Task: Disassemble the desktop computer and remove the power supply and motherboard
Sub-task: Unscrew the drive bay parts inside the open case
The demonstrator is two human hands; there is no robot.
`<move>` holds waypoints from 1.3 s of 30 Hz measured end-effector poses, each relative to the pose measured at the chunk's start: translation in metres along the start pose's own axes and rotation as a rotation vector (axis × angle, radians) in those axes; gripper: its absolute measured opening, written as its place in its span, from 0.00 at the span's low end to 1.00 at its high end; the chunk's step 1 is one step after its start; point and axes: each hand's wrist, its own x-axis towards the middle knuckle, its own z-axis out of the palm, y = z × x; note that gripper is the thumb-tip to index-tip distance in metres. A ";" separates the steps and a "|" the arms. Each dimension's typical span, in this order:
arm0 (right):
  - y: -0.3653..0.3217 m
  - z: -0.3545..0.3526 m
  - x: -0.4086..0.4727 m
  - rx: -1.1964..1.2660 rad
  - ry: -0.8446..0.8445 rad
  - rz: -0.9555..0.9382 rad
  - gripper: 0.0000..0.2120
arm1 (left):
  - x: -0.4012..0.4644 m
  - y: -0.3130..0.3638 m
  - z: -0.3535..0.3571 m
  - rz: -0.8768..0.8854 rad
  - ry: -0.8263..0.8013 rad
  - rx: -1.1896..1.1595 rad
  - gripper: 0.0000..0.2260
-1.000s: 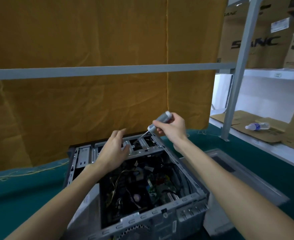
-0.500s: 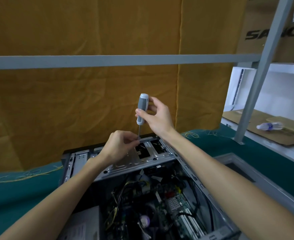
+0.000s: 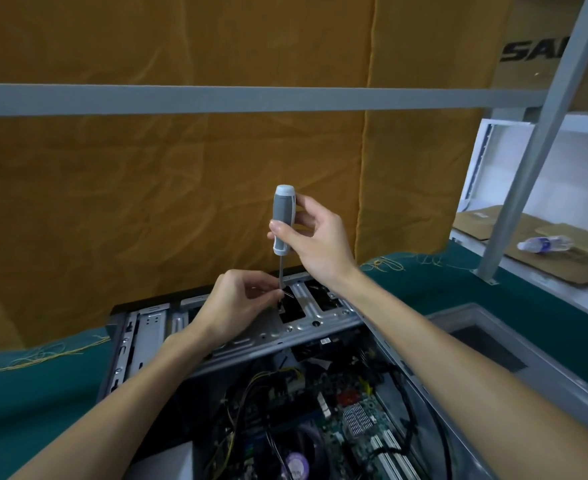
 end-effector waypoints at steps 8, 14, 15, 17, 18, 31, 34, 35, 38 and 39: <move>-0.019 0.028 0.009 0.193 -0.104 0.213 0.05 | -0.004 0.006 0.003 0.029 0.059 0.155 0.02; -0.006 0.043 0.013 0.136 0.009 0.142 0.16 | -0.008 0.007 0.007 0.007 -0.021 0.020 0.07; -0.005 0.045 0.015 0.153 0.024 0.148 0.16 | -0.008 0.008 0.008 0.007 -0.054 -0.018 0.09; -0.004 0.047 0.017 0.182 0.016 0.161 0.16 | -0.006 0.007 0.007 0.009 -0.086 -0.047 0.10; -0.004 0.046 0.018 0.208 -0.018 0.179 0.16 | -0.005 0.006 0.006 0.005 -0.090 -0.048 0.09; 0.001 0.015 0.015 0.370 -0.241 0.287 0.11 | 0.001 0.006 0.005 0.028 0.028 -0.018 0.04; -0.004 0.013 0.012 0.373 -0.241 0.267 0.20 | 0.003 0.009 0.009 0.011 0.132 0.037 0.07; -0.004 0.014 0.011 0.381 -0.232 0.260 0.23 | 0.003 0.009 0.010 0.001 0.153 0.071 0.09; -0.005 0.016 0.010 0.376 -0.211 0.249 0.27 | 0.002 0.010 0.011 -0.005 0.124 0.101 0.05; -0.005 0.016 0.010 0.381 -0.214 0.257 0.27 | 0.001 0.010 0.011 -0.004 0.057 0.028 0.02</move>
